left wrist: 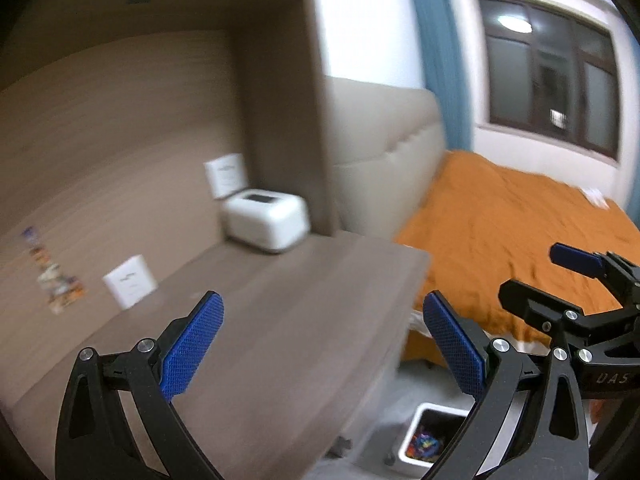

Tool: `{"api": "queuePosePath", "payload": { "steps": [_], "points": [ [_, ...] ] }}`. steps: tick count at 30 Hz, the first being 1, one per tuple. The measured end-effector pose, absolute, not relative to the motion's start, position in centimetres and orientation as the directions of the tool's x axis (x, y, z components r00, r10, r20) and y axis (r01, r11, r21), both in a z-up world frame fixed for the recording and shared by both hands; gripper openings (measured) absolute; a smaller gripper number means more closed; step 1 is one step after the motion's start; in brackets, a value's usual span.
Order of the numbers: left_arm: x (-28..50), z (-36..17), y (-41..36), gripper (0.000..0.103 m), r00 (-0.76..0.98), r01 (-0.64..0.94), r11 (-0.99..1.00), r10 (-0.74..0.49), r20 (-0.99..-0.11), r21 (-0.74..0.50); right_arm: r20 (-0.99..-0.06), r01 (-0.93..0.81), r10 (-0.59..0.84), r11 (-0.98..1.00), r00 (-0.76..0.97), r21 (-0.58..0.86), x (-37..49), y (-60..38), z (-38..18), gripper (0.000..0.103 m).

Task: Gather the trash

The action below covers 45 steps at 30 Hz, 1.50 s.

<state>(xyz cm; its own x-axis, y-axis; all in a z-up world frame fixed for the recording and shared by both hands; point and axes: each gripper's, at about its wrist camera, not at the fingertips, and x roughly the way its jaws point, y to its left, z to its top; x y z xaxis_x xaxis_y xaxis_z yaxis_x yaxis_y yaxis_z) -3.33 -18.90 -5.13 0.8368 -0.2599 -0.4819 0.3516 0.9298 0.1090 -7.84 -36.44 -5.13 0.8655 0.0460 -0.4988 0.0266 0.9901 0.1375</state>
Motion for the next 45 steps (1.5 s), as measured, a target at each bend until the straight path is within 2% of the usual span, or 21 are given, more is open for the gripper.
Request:
{"api": "queuePosePath", "payload": {
  "steps": [11, 18, 23, 33, 39, 45],
  "points": [
    [-2.4, -2.5, -6.4, 0.098, 0.86, 0.215, 0.976, -0.181, -0.477, 0.018, -0.439, -0.001, 0.052, 0.993, 0.897, 0.114, -6.0, -24.7, -1.1, 0.099],
    [-1.7, -1.1, 0.2, 0.098, 0.892, 0.165, 0.986, -0.141, -0.429, 0.018, -0.435, 0.015, 0.045, 0.991, 0.899, 0.133, -4.3, -18.9, -0.1, 0.099],
    [-0.8, -0.5, 4.0, 0.098, 0.885, 0.145, 0.989, -0.145, -0.443, -0.034, -0.439, 0.006, 0.057, 0.99, 0.897, 0.14, -3.4, -15.9, 0.4, 0.099],
    [-0.1, 0.1, 7.3, 0.098, 0.883, 0.113, 0.993, -0.112, -0.456, -0.026, -0.433, 0.007, 0.039, 0.995, 0.9, 0.104, -2.7, -12.1, 1.0, 0.099],
    [-0.3, 0.5, 8.0, 0.098, 0.897, 0.082, 0.997, -0.074, -0.435, 0.0, -0.421, 0.011, 0.033, 0.995, 0.907, 0.101, -2.8, -11.4, 1.2, 0.099],
    [0.1, 0.6, 8.6, 0.098, 0.885, 0.065, 0.998, -0.064, -0.462, -0.013, -0.427, -0.006, 0.054, 0.994, 0.903, 0.112, -2.3, -11.0, 1.2, 0.099]
  ]
}}
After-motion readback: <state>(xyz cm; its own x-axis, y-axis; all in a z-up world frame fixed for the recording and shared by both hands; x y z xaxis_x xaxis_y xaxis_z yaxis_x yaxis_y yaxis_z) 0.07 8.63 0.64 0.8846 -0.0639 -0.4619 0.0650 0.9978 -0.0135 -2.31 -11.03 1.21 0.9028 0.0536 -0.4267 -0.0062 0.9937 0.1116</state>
